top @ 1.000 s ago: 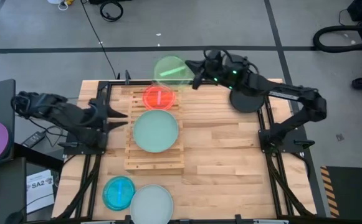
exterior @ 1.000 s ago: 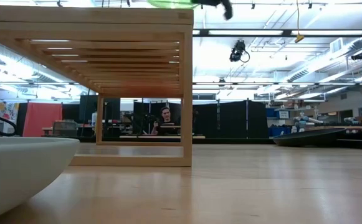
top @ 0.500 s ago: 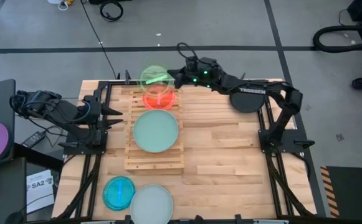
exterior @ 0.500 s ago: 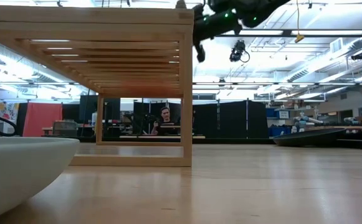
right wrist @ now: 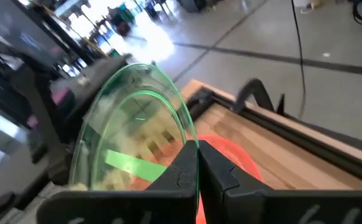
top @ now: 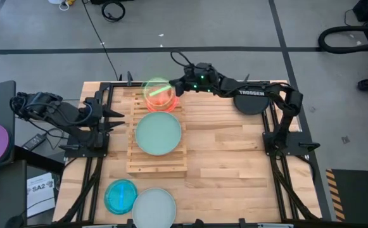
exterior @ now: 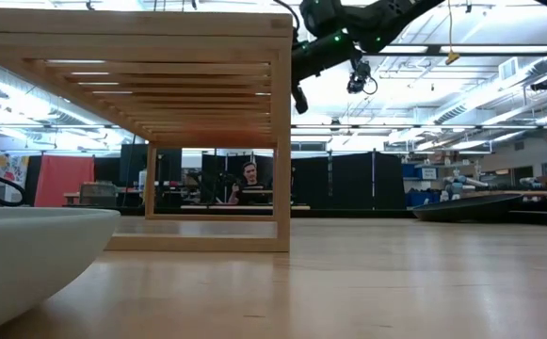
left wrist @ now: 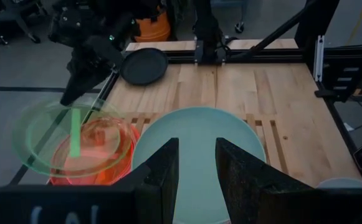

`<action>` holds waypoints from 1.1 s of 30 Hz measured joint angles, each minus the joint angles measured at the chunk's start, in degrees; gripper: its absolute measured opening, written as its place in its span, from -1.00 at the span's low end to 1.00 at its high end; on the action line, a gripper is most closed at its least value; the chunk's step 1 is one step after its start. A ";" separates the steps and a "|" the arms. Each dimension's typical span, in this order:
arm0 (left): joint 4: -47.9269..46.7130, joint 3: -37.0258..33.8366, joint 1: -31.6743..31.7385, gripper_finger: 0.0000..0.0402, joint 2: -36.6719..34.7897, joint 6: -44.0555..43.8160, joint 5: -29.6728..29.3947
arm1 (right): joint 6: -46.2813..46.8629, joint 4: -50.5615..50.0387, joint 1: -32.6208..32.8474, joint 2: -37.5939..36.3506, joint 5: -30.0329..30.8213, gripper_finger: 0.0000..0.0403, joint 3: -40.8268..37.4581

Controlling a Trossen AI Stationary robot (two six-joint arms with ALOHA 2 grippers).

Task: Place and stack plates onto a shelf
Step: Stack the green transparent plate on the pink transparent plate

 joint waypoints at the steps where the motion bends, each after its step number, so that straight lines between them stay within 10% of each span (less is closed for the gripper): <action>1: -0.15 0.00 0.02 -0.44 0.00 0.00 0.00 | -0.38 -0.98 0.00 0.00 0.00 -0.97 0.00; 33: -0.65 0.00 0.02 -0.44 0.00 0.07 -0.02 | -0.79 -5.63 0.11 0.05 2.38 -0.81 0.00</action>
